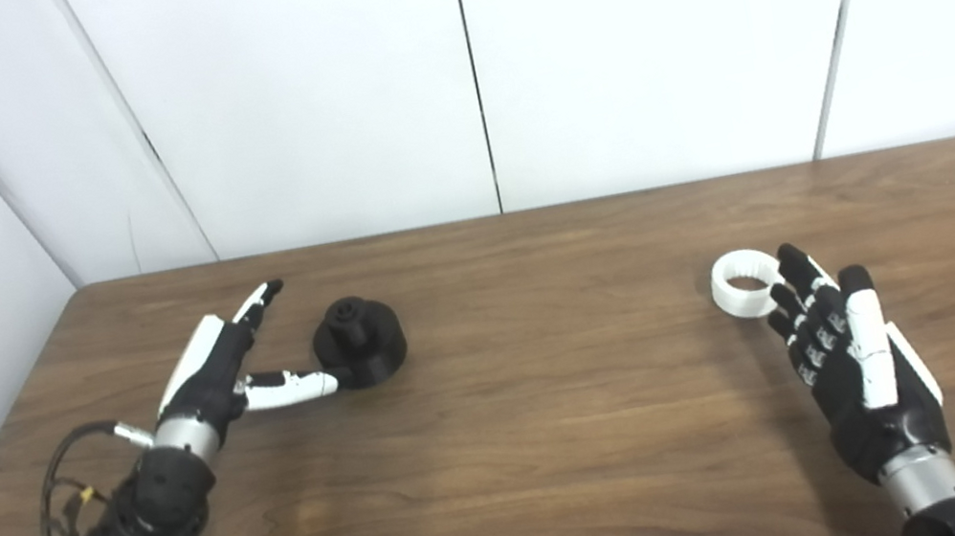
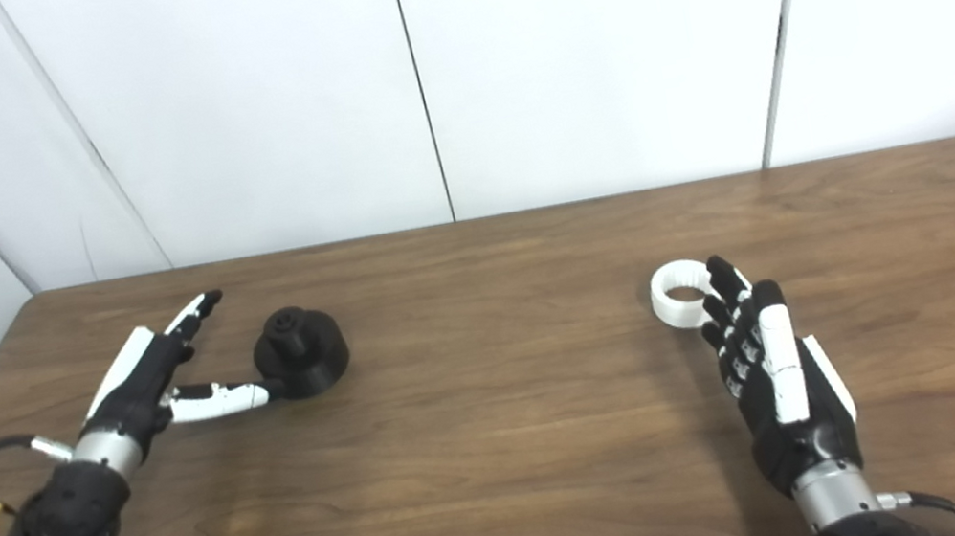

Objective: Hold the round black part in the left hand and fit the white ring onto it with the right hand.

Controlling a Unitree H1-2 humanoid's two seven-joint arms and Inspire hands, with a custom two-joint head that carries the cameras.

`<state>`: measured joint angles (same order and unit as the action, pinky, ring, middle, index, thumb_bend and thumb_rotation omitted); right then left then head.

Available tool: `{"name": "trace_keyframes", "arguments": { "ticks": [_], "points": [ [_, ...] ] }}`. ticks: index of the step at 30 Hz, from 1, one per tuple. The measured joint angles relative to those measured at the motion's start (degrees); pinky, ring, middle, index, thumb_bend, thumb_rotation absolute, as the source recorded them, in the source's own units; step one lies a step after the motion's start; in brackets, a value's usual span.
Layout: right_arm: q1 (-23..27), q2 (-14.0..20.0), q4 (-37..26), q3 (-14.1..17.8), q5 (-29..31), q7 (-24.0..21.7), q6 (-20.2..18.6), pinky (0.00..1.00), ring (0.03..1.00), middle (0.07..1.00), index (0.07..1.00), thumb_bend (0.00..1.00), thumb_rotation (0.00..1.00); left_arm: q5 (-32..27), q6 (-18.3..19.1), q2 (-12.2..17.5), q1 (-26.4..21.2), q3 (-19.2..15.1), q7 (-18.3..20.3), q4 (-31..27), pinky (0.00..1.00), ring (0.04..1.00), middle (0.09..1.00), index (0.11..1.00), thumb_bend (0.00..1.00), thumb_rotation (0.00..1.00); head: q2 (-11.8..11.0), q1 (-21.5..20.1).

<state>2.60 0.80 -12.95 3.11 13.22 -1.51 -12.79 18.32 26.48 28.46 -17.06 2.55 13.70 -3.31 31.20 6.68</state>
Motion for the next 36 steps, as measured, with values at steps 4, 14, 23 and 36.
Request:
{"name": "trace_keyframes", "arguments": {
  "ticks": [4,14,23,36],
  "points": [
    [-0.01,-0.32,-0.01,0.02,-0.06,0.04,0.0,1.0,1.0,0.999,0.947,0.61,1.0,0.93,0.07,1.04,-1.37,1.72,1.46,2.31,0.95,1.0,1.0,0.987,1.0,0.24,-0.09,-0.09],
    [-0.04,-0.57,-0.01,0.23,-0.19,0.11,0.08,1.0,0.995,0.992,0.942,0.61,1.0,4.06,-0.08,2.78,-3.72,5.12,2.94,5.44,0.99,1.0,1.0,0.97,1.0,0.28,-0.18,-0.26],
    [-0.36,-0.79,-0.01,0.36,-0.21,0.16,0.1,1.0,1.0,1.0,0.947,0.62,1.0,5.5,-0.26,3.48,-4.86,6.74,4.09,6.94,1.0,1.0,1.0,0.983,1.0,0.27,-0.18,-0.62],
    [-0.38,-0.89,-0.04,0.5,-0.26,0.26,0.1,1.0,1.0,0.997,0.945,0.62,1.0,6.09,-0.75,3.29,-6.4,8.87,4.45,9.29,1.0,1.0,1.0,0.974,1.0,0.27,-0.09,-0.79]
  ]
}}
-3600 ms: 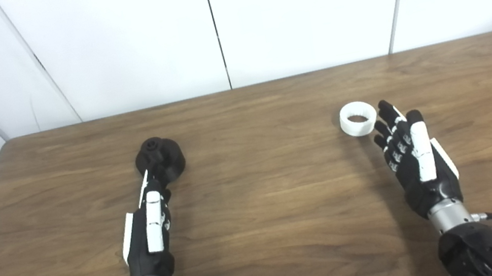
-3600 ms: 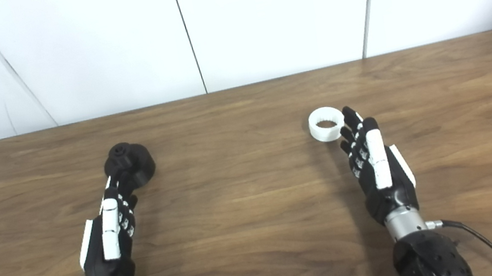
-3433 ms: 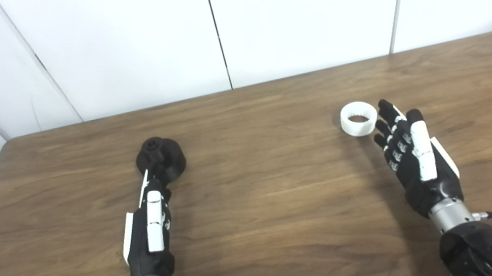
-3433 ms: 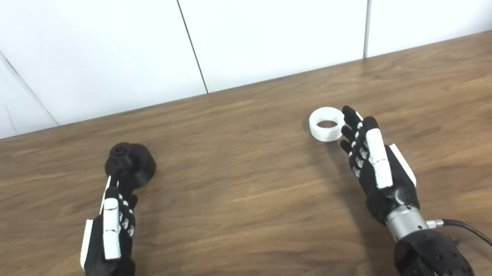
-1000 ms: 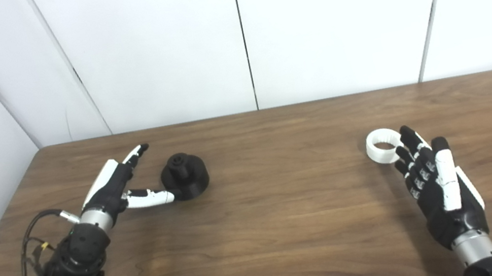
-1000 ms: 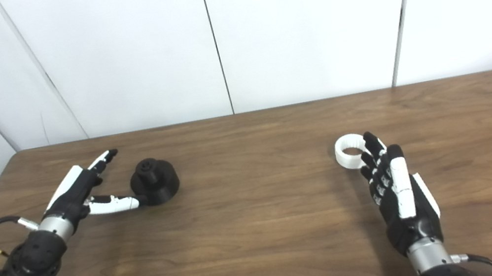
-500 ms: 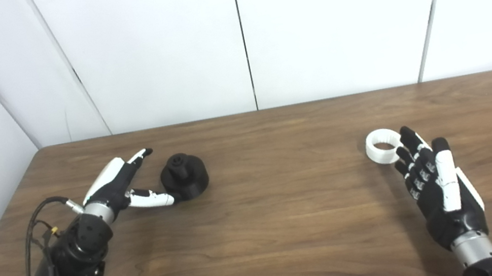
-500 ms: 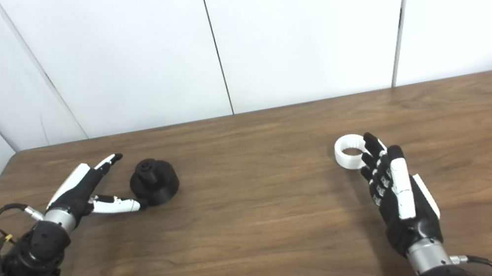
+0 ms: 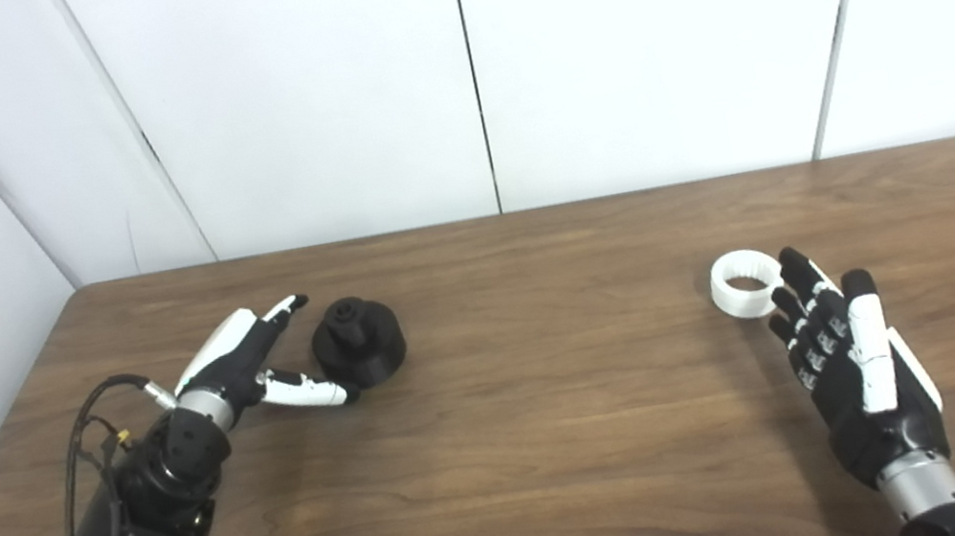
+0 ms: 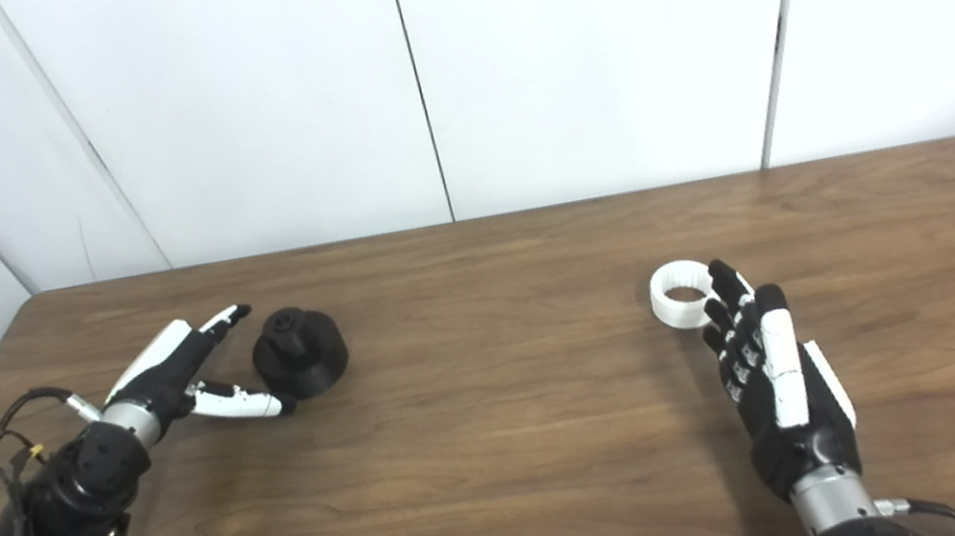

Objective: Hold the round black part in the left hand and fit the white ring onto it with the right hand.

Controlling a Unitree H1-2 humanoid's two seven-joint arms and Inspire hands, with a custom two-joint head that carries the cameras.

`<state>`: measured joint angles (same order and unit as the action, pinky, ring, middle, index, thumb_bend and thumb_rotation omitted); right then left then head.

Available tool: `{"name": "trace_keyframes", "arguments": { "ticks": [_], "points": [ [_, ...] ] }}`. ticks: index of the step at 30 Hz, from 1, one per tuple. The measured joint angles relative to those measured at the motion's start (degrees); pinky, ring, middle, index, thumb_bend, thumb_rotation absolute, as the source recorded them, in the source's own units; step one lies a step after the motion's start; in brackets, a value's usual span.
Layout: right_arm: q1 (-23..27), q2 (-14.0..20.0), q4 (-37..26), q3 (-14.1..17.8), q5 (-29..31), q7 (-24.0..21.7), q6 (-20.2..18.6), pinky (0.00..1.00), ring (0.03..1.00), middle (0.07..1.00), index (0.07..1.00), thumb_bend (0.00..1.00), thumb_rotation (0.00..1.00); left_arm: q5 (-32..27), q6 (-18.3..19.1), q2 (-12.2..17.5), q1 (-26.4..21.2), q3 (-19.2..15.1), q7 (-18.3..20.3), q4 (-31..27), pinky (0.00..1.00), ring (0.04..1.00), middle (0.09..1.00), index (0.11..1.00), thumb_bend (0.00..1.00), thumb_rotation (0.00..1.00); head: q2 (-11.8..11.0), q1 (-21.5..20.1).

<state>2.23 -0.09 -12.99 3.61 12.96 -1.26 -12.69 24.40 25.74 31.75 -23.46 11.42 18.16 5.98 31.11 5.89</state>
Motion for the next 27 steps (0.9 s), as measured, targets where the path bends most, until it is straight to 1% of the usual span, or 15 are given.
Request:
{"name": "trace_keyframes", "arguments": {
  "ticks": [4,7,11,14,17,20,27],
  "points": [
    [-0.01,0.01,0.0,0.0,-0.23,0.02,0.0,1.0,0.997,0.995,0.945,0.62,1.0,0.24,0.08,-0.04,-1.02,0.83,0.28,0.31,1.0,1.0,1.0,0.963,1.0,0.29,0.18,-0.35],
    [-0.01,0.0,-0.01,0.0,-0.43,0.03,0.0,1.0,0.992,0.992,0.943,0.63,1.0,0.62,0.17,-0.19,-1.49,1.33,0.47,0.32,0.98,1.0,1.0,0.939,1.0,0.29,0.18,-0.35],
    [-0.2,0.0,-0.33,0.02,-0.71,0.28,0.0,1.0,0.991,0.994,0.944,0.62,1.0,1.23,0.2,-0.61,-1.61,1.97,0.47,0.43,0.99,1.0,1.0,0.915,1.0,0.28,0.18,-0.53],
    [-0.23,-0.01,-0.4,0.01,-0.75,0.3,0.0,1.0,0.992,0.995,0.945,0.62,1.0,1.7,0.34,-1.12,-1.65,2.05,0.47,0.53,0.99,1.0,1.0,0.912,1.0,0.28,0.18,-0.53],
    [-0.3,-0.01,-0.46,0.0,-0.85,0.42,0.0,1.0,0.988,0.992,0.943,0.62,1.0,1.75,0.35,-1.58,-2.2,2.14,0.51,1.86,1.0,1.0,1.0,0.908,1.0,0.28,0.26,-0.88],
    [-0.44,0.0,-0.5,-0.01,-0.91,0.55,0.0,1.0,0.987,0.99,0.944,0.62,1.0,1.77,0.38,-1.63,-2.44,2.14,0.64,2.47,1.0,1.0,1.0,0.908,1.0,0.29,0.35,-0.97],
    [-0.67,0.02,-0.54,0.0,-0.99,0.84,0.0,1.0,0.984,0.99,0.94,0.62,1.0,1.77,0.32,-1.93,-2.75,2.4,0.73,3.9,0.99,1.0,1.0,0.899,1.0,0.28,0.44,-1.14]
  ]
}}
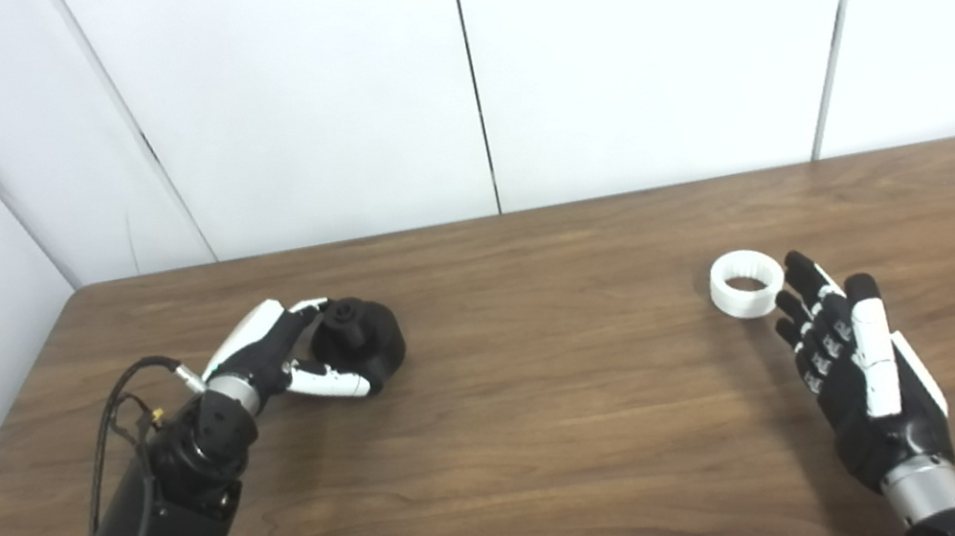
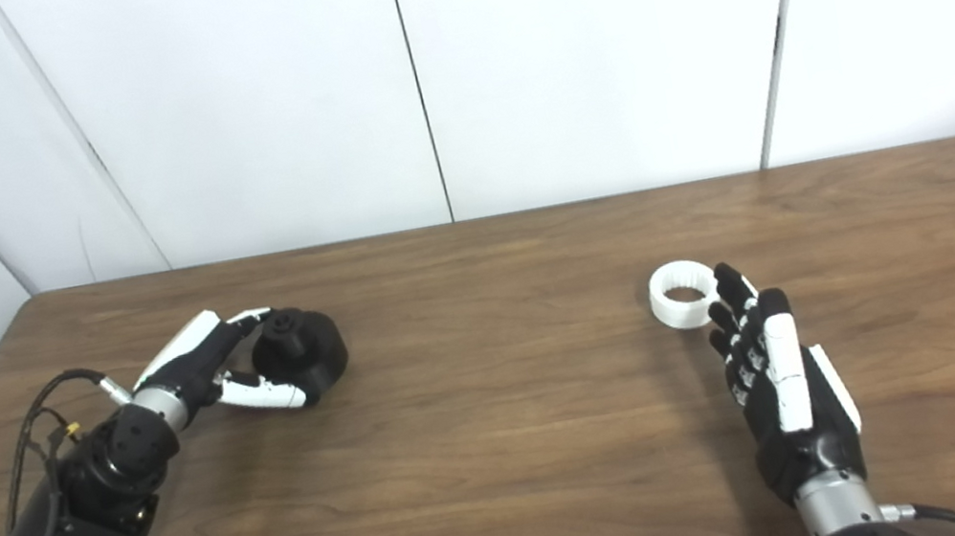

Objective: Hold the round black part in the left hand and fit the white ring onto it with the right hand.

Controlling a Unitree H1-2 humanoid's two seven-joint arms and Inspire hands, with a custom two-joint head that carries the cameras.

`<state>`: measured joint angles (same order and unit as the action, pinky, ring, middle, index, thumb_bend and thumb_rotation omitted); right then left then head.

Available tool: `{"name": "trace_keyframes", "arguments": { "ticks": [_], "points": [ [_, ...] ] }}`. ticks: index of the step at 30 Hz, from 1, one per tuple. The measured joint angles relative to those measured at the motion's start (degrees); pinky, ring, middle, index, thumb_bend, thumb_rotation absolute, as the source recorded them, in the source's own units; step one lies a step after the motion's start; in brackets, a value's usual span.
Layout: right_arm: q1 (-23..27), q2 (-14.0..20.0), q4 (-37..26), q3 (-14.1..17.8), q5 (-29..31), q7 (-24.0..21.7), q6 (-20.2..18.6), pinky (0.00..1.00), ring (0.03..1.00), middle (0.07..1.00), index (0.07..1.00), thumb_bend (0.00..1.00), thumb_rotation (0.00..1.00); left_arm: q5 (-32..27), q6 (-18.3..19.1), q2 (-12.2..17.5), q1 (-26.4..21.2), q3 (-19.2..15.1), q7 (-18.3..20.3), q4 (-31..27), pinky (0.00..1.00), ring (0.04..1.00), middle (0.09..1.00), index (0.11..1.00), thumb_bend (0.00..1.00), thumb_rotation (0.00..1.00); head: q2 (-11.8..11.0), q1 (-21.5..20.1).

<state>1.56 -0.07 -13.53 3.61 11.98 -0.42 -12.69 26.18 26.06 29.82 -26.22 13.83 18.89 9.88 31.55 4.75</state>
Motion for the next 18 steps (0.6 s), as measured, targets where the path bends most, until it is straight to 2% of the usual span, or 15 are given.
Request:
{"name": "trace_keyframes", "arguments": {
  "ticks": [6,18],
  "points": [
    [-0.1,0.01,-0.19,-0.02,0.0,0.19,0.0,1.0,0.978,0.986,0.937,0.62,1.0,-0.02,-2.57,-0.2,-0.15,-0.11,-0.48,2.09,1.0,1.0,1.0,0.891,1.0,0.26,0.0,-0.35],
    [-0.32,0.16,-0.23,-0.03,-0.02,0.23,0.0,1.0,0.973,0.979,0.935,0.62,1.0,0.42,-3.48,-0.62,-0.19,0.01,-0.8,2.53,1.0,1.0,0.992,0.882,0.96,0.26,0.09,-0.35]
  ]
}}
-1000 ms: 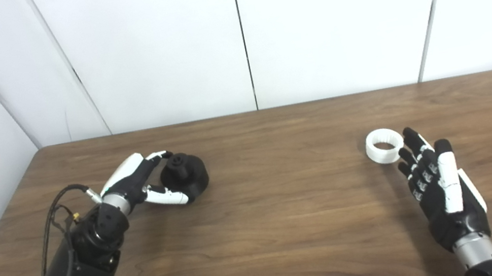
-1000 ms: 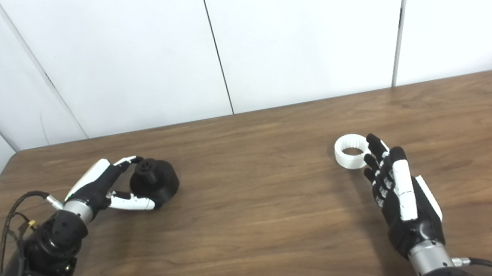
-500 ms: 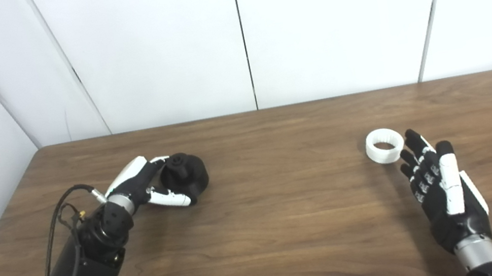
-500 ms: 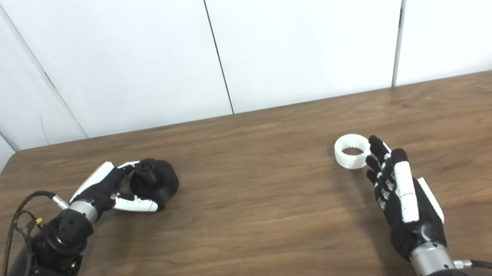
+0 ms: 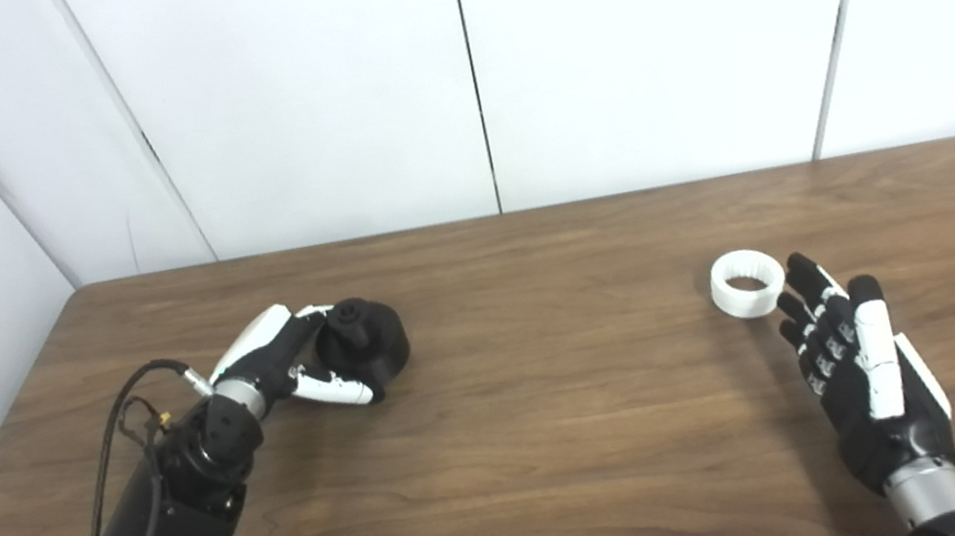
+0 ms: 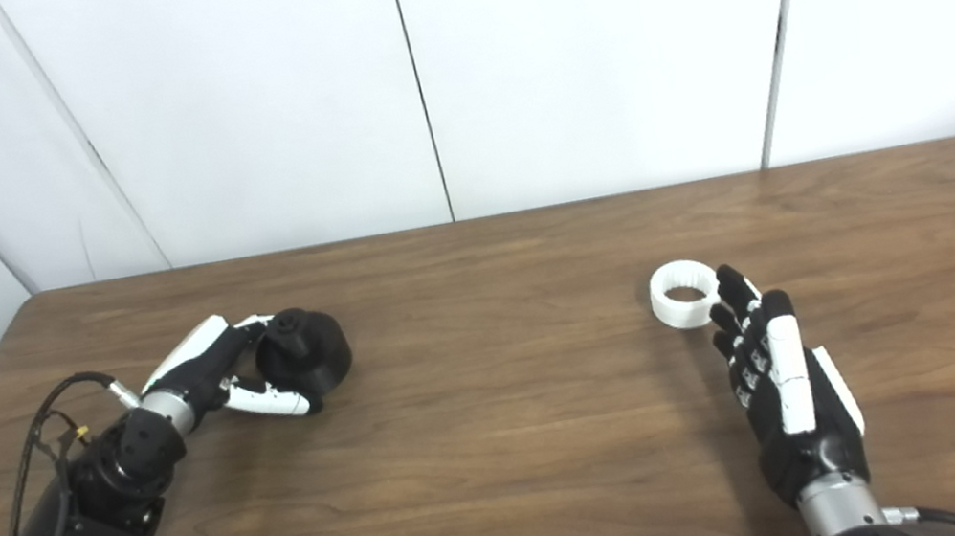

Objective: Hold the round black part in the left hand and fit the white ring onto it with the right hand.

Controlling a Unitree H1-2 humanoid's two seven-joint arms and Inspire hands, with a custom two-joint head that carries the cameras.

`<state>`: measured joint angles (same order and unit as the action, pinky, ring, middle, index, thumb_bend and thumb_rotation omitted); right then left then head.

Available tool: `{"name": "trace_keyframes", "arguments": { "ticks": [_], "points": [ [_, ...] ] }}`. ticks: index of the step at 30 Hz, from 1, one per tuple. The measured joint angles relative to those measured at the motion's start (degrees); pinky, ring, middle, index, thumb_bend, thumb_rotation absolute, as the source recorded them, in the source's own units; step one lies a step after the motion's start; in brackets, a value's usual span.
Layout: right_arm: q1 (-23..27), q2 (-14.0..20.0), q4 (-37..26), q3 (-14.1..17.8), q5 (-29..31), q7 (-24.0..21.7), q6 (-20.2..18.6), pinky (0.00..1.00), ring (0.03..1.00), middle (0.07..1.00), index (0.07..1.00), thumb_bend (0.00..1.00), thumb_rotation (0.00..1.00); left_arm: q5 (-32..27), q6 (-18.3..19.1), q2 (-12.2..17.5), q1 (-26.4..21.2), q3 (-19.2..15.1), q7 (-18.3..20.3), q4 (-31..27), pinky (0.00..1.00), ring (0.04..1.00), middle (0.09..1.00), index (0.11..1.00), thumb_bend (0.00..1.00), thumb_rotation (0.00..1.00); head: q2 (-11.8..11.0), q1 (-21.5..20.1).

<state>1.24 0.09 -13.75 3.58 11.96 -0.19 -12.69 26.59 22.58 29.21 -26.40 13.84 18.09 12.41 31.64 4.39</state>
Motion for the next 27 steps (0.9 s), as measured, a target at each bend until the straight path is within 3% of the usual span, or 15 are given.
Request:
{"name": "trace_keyframes", "arguments": {
  "ticks": [27],
  "points": [
    [-0.01,0.33,-0.03,-0.02,0.01,-0.02,0.0,1.0,0.968,0.974,0.931,0.61,1.0,0.34,-0.07,-1.67,0.01,-1.4,-0.53,-0.24,0.97,1.0,0.965,0.801,0.89,0.26,0.35,0.09]
  ]
}}
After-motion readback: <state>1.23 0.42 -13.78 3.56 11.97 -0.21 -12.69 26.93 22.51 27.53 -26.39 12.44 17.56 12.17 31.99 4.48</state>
